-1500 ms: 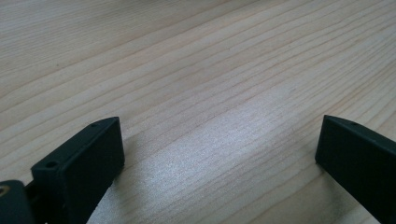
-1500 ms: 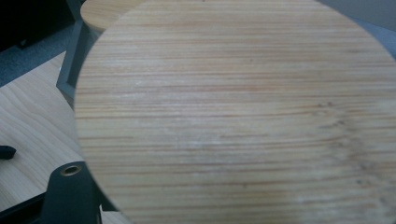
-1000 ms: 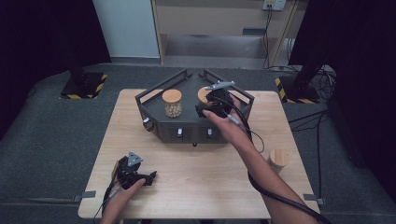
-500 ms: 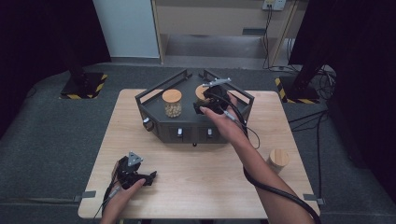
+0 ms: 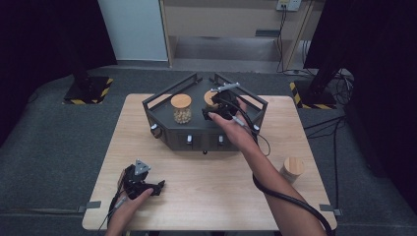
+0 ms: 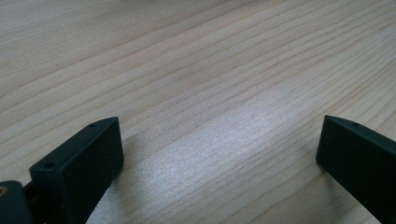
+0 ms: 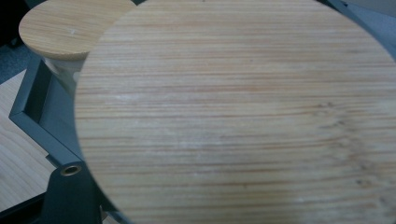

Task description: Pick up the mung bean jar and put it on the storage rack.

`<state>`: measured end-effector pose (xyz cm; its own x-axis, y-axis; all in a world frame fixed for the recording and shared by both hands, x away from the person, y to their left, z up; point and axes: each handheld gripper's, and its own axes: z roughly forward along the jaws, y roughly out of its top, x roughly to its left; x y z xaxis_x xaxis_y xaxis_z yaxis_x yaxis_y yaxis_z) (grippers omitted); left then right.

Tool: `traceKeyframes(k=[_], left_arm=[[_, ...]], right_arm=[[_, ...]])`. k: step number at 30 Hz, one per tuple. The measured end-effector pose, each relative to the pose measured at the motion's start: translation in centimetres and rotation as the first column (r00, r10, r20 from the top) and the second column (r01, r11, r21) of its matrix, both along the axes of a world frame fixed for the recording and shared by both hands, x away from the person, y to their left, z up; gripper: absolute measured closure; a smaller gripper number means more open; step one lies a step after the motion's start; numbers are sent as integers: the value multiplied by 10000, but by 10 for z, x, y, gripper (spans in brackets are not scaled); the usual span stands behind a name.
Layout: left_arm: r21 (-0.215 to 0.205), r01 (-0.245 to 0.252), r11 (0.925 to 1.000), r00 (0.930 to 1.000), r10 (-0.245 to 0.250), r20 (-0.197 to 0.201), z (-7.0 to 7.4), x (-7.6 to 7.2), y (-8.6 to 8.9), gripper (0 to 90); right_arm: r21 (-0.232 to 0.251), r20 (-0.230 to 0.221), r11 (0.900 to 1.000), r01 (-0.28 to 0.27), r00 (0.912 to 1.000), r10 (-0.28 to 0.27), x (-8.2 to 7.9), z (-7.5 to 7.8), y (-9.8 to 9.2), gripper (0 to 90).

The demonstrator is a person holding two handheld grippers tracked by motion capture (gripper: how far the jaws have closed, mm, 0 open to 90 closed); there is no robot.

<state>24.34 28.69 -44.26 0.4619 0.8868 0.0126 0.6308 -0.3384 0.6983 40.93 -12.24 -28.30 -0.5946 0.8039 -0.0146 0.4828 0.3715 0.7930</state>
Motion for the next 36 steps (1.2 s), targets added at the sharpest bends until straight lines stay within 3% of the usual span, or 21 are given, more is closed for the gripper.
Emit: traceKeyframes(k=[23, 36], left_arm=[[-1, 11, 10000, 10000, -11, 2, 0, 0, 0, 0], [-2, 12, 10000, 10000, -12, 0, 0, 0, 0, 0]], right_arm=[[-78, -507, 10000, -59, 9987, 55, 13, -20, 16, 253], [-209, -607, 9998, -56, 9981, 44, 17, -23, 20, 253]])
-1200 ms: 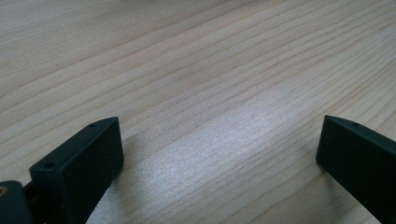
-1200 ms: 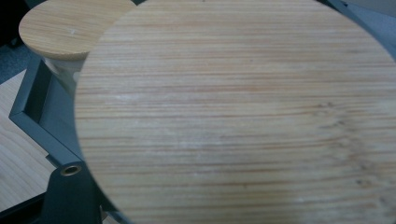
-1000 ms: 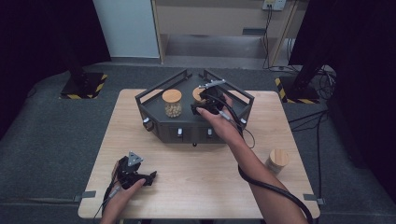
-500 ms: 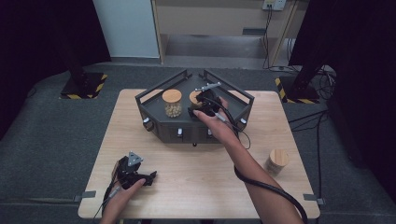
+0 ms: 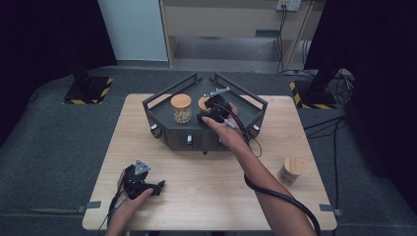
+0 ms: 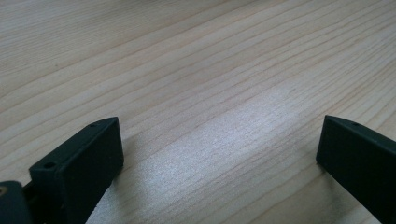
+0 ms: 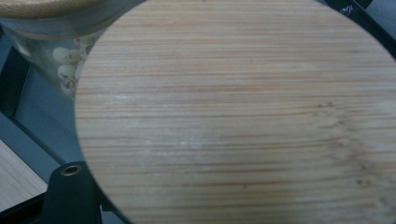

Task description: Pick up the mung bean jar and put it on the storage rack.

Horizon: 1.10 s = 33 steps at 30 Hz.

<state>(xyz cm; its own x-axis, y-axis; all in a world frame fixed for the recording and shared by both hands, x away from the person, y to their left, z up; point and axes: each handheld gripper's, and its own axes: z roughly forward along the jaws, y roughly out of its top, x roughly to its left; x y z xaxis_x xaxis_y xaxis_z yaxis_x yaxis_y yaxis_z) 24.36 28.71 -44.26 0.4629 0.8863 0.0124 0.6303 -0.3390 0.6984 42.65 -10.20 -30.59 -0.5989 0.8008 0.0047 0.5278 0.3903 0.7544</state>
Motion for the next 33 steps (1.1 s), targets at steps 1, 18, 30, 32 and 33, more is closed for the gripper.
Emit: traceKeyframes(k=[1, 18, 30, 32, 33], left_arm=[[-1, -1, 10000, 10000, 1, -1, 0, 0, 0, 0], [-1, -1, 10000, 10000, 1, 0, 0, 0, 0, 0], [-1, -1, 10000, 10000, 1, 2, 0, 0, 0, 0], [-3, -3, 10000, 10000, 3, 3, 0, 0, 0, 0], [0, -1, 10000, 10000, 1, 1, 0, 0, 0, 0]], right_arm=[[19, -13, 10000, 7, 10000, -7, 0, 0, 0, 253], [91, -136, 9999, 43, 9999, -42, 4, -3, -1, 252], [204, 15, 9998, 76, 10000, -76, 1, -7, -2, 251], [203, 18, 9998, 71, 10000, -72, 1, -7, -2, 251], [202, 5, 9998, 78, 10000, -78, 1, -7, -2, 251]])
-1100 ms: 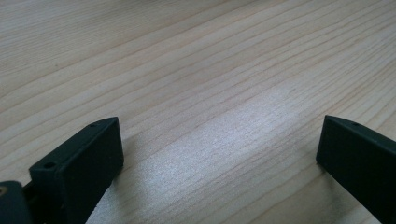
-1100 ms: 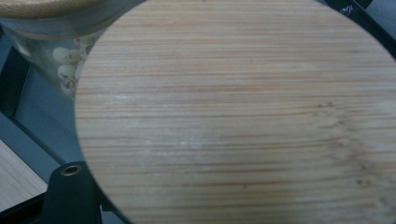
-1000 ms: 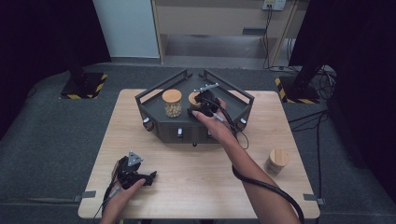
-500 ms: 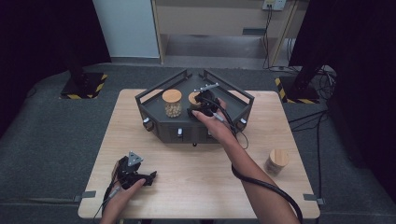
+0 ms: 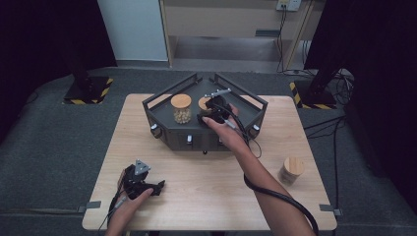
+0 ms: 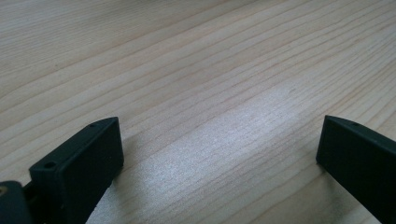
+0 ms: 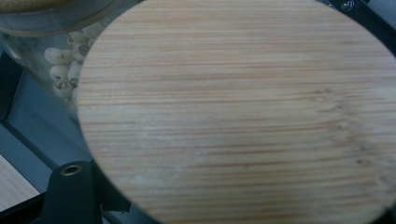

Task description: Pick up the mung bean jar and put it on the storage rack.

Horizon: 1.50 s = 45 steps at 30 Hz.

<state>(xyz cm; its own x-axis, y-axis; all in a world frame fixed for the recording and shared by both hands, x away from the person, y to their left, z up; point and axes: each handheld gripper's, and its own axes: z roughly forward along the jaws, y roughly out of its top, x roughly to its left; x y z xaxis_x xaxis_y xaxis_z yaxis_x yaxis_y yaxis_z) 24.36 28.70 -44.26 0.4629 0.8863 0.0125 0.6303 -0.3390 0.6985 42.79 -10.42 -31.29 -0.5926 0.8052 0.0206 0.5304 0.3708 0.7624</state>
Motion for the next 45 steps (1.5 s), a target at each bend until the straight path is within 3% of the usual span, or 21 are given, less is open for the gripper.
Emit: traceKeyframes(k=[10, 19, 31, 41, 45], left_arm=[[-17, -1, 10000, 10000, 1, 18, 0, 0, 0, 0], [-20, -3, 10000, 10000, 3, 19, 0, 0, 0, 0], [-13, -17, 10000, 10000, 17, 17, 0, 0, 0, 0], [3, -10, 10000, 10000, 10, 9, 0, 0, 0, 0], [9, -12, 10000, 10000, 12, 11, 0, 0, 0, 0]], right_arm=[[174, 28, 9998, 43, 10000, -43, -1, -2, -2, 243], [748, 43, 9972, -95, 9999, 92, -5, -1, -16, 106], [709, 462, 9973, -201, 9988, 169, -28, 6, -32, 51], [964, 650, 9948, -321, 9976, 258, -41, 13, -58, 35], [819, 801, 9955, -486, 9959, 420, -49, 15, -65, 33]])
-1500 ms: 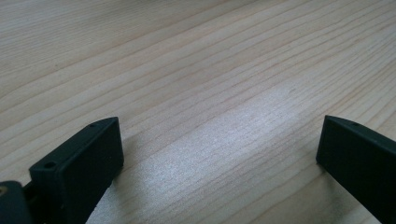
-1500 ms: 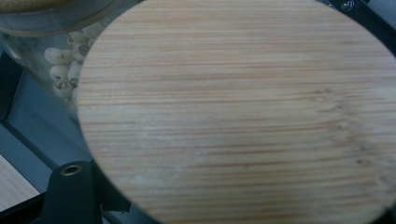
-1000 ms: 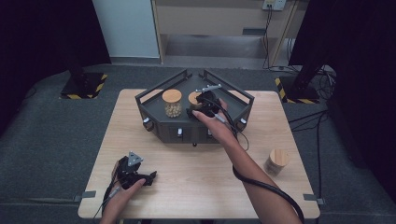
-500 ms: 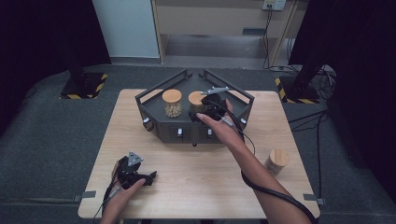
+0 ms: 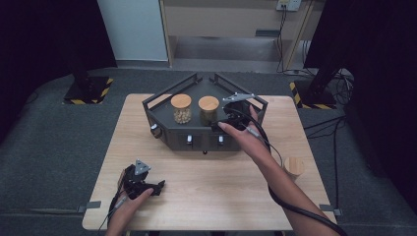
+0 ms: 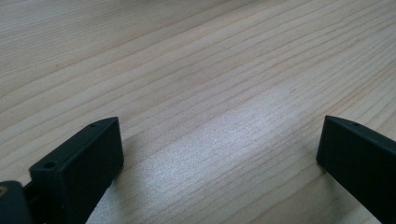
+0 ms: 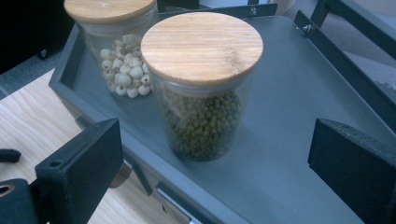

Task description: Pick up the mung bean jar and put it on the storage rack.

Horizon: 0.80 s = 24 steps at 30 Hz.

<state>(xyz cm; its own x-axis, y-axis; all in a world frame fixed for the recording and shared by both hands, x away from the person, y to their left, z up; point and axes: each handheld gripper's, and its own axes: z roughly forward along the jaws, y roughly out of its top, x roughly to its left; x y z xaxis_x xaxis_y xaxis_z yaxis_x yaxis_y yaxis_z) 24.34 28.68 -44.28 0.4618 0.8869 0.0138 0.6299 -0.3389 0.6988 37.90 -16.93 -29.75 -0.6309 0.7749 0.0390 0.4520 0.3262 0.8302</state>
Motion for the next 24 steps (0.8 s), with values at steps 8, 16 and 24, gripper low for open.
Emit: traceKeyframes(k=[8, 16, 24], left_arm=[[-6, -12, 10000, 10000, 12, -3, 0, 0, 0, 0], [-6, -29, 10000, 10000, 29, 0, 0, 0, -1, 0], [-7, -37, 10000, 10000, 37, 5, 0, 0, -1, 0]], right_arm=[[-302, 55, 9991, -307, 9995, 309, -12, 6, -20, 35], [-652, 27, 9973, -343, 9994, 346, -23, 5, -43, 34], [-694, -5, 9973, -241, 9997, 242, -38, 1, -67, 34]])
